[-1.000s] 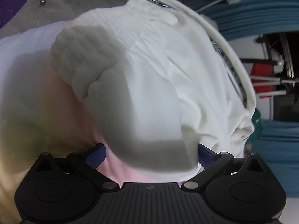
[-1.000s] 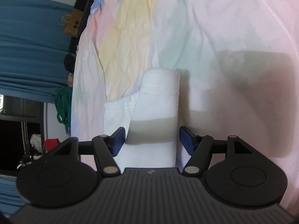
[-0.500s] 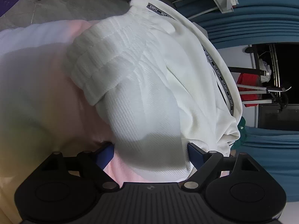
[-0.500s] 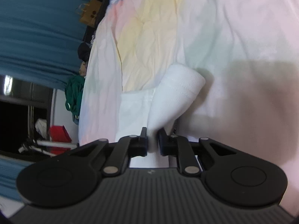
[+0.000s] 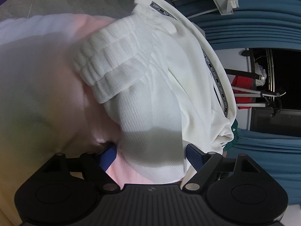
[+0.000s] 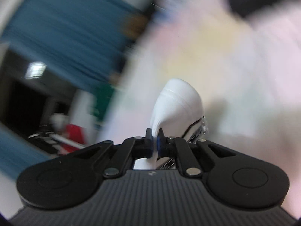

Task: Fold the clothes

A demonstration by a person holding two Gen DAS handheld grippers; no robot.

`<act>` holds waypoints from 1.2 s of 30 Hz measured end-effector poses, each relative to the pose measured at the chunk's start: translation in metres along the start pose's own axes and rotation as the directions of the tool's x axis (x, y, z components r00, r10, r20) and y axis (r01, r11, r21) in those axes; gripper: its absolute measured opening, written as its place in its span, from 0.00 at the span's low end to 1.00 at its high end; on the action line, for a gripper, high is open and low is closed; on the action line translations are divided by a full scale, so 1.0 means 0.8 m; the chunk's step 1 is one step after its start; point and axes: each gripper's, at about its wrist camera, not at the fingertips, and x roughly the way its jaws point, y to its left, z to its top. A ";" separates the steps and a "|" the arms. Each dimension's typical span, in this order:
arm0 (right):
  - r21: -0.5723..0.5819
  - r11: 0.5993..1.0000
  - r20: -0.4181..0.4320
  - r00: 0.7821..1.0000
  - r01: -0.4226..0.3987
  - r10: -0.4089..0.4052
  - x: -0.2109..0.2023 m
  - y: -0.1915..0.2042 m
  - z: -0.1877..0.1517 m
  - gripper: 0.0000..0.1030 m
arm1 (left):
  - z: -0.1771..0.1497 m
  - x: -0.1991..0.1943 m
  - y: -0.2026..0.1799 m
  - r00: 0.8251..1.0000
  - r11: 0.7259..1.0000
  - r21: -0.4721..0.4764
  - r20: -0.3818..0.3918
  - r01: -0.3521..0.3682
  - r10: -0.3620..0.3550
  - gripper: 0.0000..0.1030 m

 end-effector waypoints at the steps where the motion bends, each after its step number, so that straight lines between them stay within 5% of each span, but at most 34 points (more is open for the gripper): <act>1: 0.091 0.994 -0.049 0.997 0.064 -0.060 0.004 -0.023 -0.005 0.07 | 0.000 0.000 0.000 1.000 1.000 -0.001 0.001 -0.002 0.002 0.79; 4: 0.280 0.943 -0.150 0.978 0.181 -0.143 0.008 -0.069 -0.015 0.09 | -0.003 -0.002 -0.002 1.000 1.000 0.004 0.001 -0.012 0.012 0.79; 12: 0.224 0.961 -0.127 0.982 0.164 -0.138 0.012 -0.046 -0.012 0.14 | -0.001 -0.006 0.002 1.000 1.000 -0.001 0.006 -0.009 0.009 0.74; 15: 0.198 0.966 -0.129 0.982 0.164 -0.140 0.018 -0.037 -0.020 0.14 | 0.002 -0.009 0.010 1.000 1.000 -0.023 0.003 0.002 -0.002 0.59; 17: 0.171 0.972 -0.114 0.983 0.159 -0.141 0.020 -0.030 -0.019 0.14 | 0.006 -0.007 0.012 1.000 1.000 -0.027 0.005 0.004 -0.004 0.32; 20: 0.149 0.981 -0.076 0.990 0.125 -0.115 0.022 -0.023 -0.006 0.09 | 0.016 -0.007 0.005 1.000 1.000 0.015 0.004 0.015 -0.015 0.18; 24: 0.137 0.988 -0.031 0.998 0.065 -0.061 0.024 -0.018 0.014 0.06 | 0.035 -0.035 -0.032 0.999 0.985 0.170 0.040 0.015 -0.022 0.14; 30: 0.091 0.996 0.043 0.999 0.017 -0.021 0.012 -0.010 0.035 0.06 | 0.064 -0.102 -0.055 0.994 0.959 0.267 0.040 0.092 -0.106 0.12; 33: 0.045 0.998 0.088 0.995 0.036 -0.040 -0.009 -0.008 0.039 0.06 | 0.065 -0.103 -0.026 0.999 0.964 0.266 0.015 0.027 -0.032 0.13; 36: 0.137 0.965 0.013 0.974 0.222 -0.226 -0.013 -0.046 0.031 0.06 | 0.067 -0.089 0.004 0.997 0.954 0.289 0.012 -0.082 0.082 0.15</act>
